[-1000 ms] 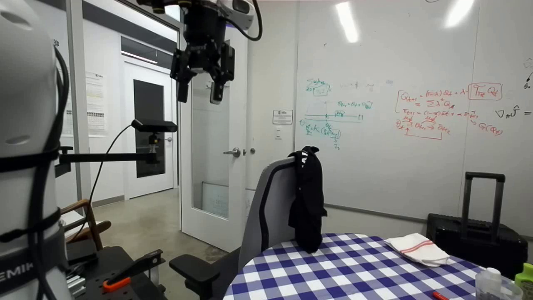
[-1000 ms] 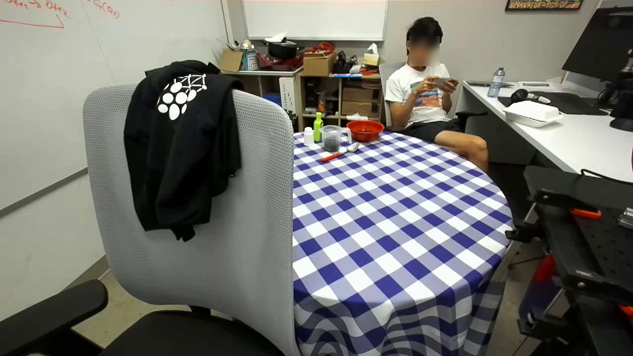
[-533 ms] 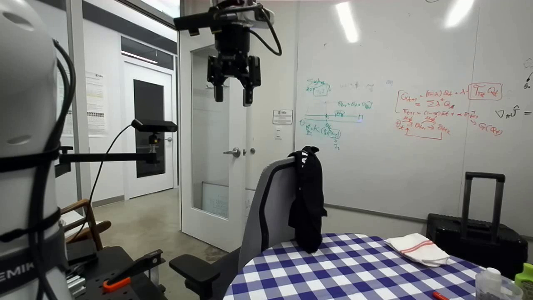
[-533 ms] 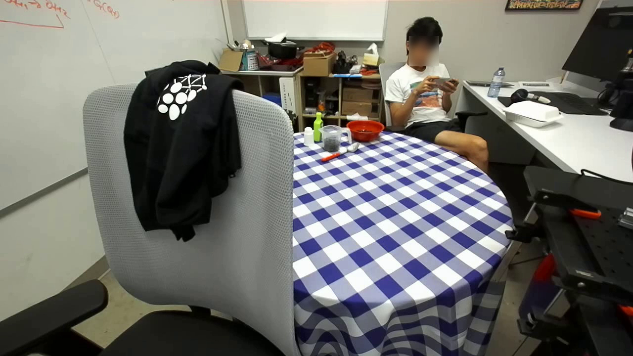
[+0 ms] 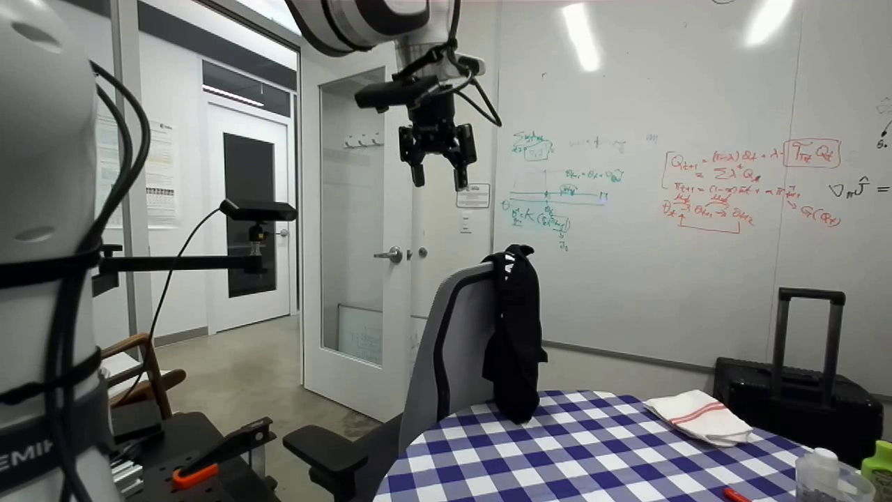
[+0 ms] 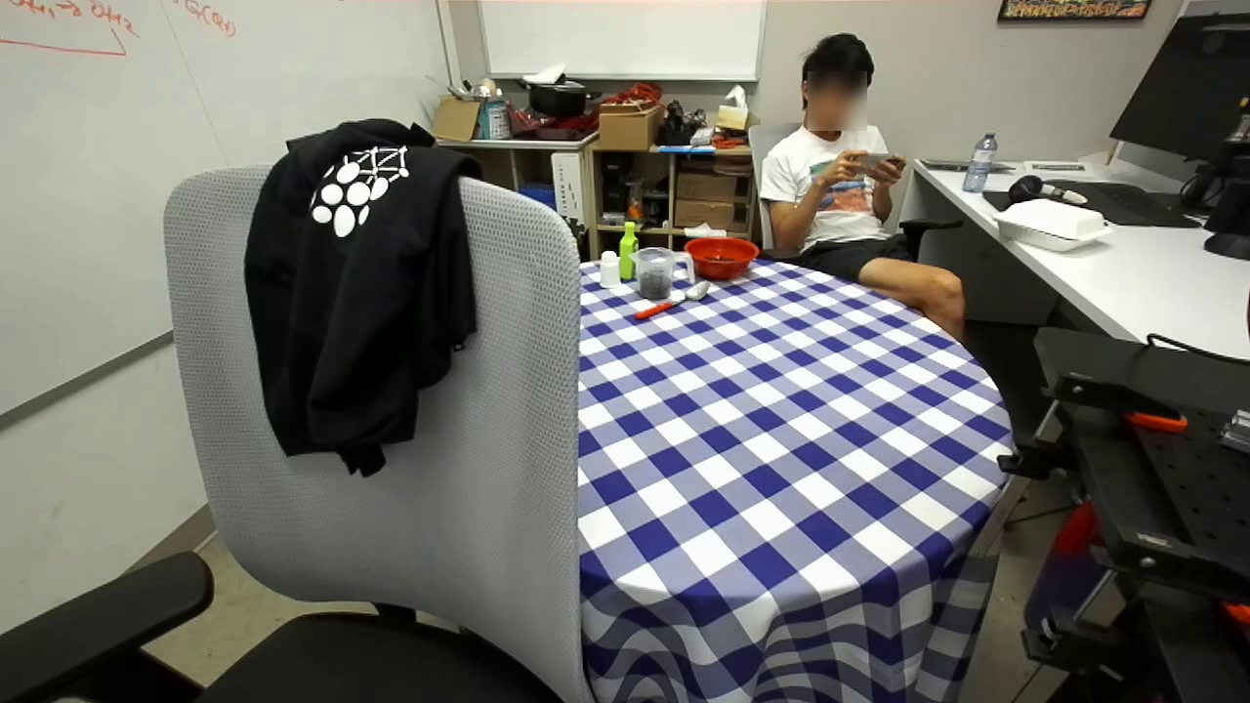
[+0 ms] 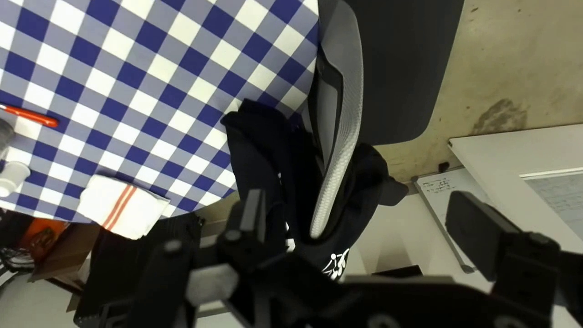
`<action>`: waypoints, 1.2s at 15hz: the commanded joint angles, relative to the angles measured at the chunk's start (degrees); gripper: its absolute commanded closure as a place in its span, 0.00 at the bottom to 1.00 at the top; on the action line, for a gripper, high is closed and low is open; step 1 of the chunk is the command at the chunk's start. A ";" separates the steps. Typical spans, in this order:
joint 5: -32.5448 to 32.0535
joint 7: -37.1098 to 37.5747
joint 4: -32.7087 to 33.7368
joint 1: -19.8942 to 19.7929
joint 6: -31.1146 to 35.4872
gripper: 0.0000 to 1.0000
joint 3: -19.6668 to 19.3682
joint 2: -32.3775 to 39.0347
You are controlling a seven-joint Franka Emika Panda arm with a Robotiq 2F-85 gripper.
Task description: Pick up the black cloth from the chair and put it on the table
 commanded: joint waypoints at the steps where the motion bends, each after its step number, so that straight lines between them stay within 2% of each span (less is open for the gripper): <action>1: -3.54 2.07 7.75 0.14 5.64 0.00 2.54 10.91; 4: -6.64 2.18 14.36 -0.03 9.52 0.00 3.36 18.93; 8: -9.71 3.59 25.06 -0.36 12.77 0.00 2.47 29.49; 18: -8.52 4.03 55.06 0.10 8.34 0.00 0.34 53.58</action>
